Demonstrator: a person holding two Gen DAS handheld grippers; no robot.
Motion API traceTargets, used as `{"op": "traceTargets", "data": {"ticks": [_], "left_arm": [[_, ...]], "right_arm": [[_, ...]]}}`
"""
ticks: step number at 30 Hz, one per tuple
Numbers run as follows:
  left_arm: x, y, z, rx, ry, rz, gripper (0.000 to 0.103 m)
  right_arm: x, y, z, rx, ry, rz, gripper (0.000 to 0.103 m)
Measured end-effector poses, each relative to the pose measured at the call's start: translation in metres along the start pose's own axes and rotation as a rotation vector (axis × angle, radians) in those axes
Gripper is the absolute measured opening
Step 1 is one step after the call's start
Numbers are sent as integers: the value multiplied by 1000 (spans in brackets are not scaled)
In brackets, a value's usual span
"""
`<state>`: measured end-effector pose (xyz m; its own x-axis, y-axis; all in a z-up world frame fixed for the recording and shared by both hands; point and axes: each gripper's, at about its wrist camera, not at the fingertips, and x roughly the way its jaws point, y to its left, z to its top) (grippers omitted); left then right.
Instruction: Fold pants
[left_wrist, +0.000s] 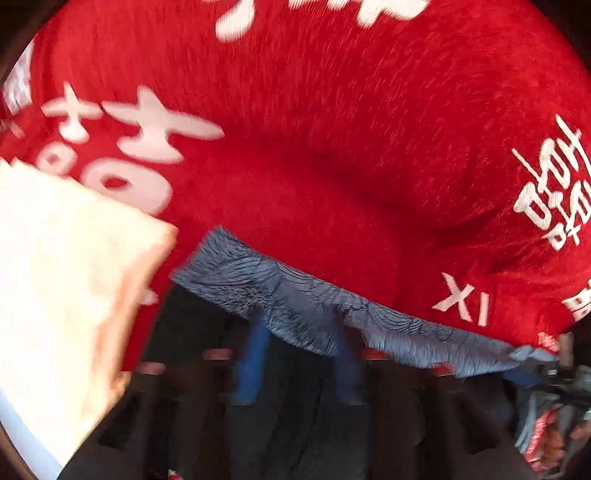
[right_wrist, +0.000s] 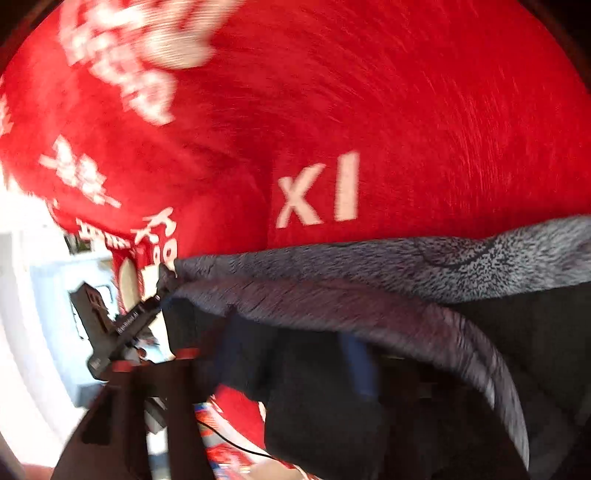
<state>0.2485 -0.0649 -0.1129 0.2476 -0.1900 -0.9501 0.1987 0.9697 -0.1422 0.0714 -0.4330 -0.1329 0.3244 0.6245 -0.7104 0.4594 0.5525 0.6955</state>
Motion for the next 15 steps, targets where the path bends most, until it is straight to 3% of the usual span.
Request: {"op": "traceTargets", "data": {"ticks": [1, 3, 5, 8, 10, 12, 15], "left_arm": [[-10, -3, -3, 16, -30, 24, 66], [-15, -7, -7, 44, -18, 15, 66], [-7, -18, -15, 93, 12, 17, 66], [19, -31, -20, 139, 41, 53, 66], [37, -36, -19, 129, 45, 75, 66], [51, -40, -15, 123, 36, 99, 66], [65, -50, -6, 149, 4, 157, 66]], "right_arm": [[-5, 11, -5, -40, -9, -23, 70], [-10, 23, -11, -105, -2, -44, 65], [-5, 35, -16, -159, 14, -57, 37], [23, 45, -13, -232, 69, -133, 32], [48, 50, -8, -322, 73, -249, 32], [62, 50, -3, -372, 54, -342, 24], [65, 44, 12, -350, 12, -334, 20]]}}
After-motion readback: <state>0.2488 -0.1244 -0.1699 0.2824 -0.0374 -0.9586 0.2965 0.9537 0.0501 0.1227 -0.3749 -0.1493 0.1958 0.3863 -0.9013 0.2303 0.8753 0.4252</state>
